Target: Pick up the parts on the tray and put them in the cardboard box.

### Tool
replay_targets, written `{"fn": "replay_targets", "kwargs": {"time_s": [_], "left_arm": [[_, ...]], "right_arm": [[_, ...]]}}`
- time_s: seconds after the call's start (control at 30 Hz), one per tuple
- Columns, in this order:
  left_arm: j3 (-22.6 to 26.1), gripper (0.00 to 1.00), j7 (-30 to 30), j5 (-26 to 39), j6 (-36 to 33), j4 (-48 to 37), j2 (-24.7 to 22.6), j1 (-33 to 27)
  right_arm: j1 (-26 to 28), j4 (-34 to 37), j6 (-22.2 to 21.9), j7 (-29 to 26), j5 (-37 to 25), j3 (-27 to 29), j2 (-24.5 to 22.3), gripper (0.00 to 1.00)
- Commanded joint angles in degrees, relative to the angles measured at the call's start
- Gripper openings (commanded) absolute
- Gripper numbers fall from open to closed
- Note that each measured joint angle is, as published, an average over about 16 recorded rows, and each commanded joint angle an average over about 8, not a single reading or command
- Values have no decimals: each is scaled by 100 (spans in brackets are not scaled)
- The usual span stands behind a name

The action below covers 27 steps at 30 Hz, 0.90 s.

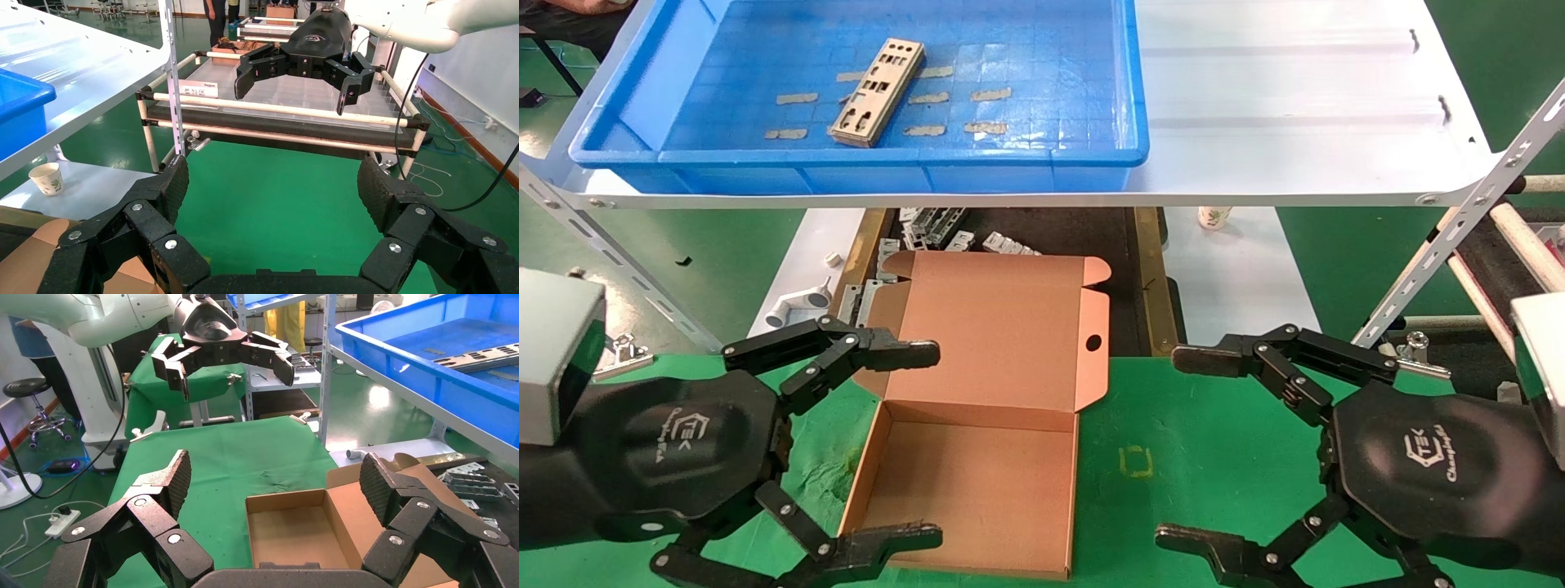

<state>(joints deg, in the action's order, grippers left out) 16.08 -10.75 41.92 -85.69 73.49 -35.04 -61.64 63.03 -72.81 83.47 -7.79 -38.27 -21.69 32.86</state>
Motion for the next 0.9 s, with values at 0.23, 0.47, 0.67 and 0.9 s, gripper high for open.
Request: {"fn": "replay_targets", "kwargs": {"time_s": [0.23, 0.47, 0.67, 0.9], "left_arm": [[0, 100, 0, 0, 0, 0, 0, 0], [0, 100, 0, 0, 0, 0, 0, 0], [-1, 100, 0, -1, 1, 0, 0, 1], [-29, 100, -13, -15, 146, -62, -71, -57]], "right_arm": [[0, 0, 0, 0, 0, 0, 0, 100], [0, 0, 0, 0, 0, 0, 0, 91], [0, 0, 0, 0, 0, 0, 0, 19], [0, 1, 0, 1, 0, 0, 0, 0]]}}
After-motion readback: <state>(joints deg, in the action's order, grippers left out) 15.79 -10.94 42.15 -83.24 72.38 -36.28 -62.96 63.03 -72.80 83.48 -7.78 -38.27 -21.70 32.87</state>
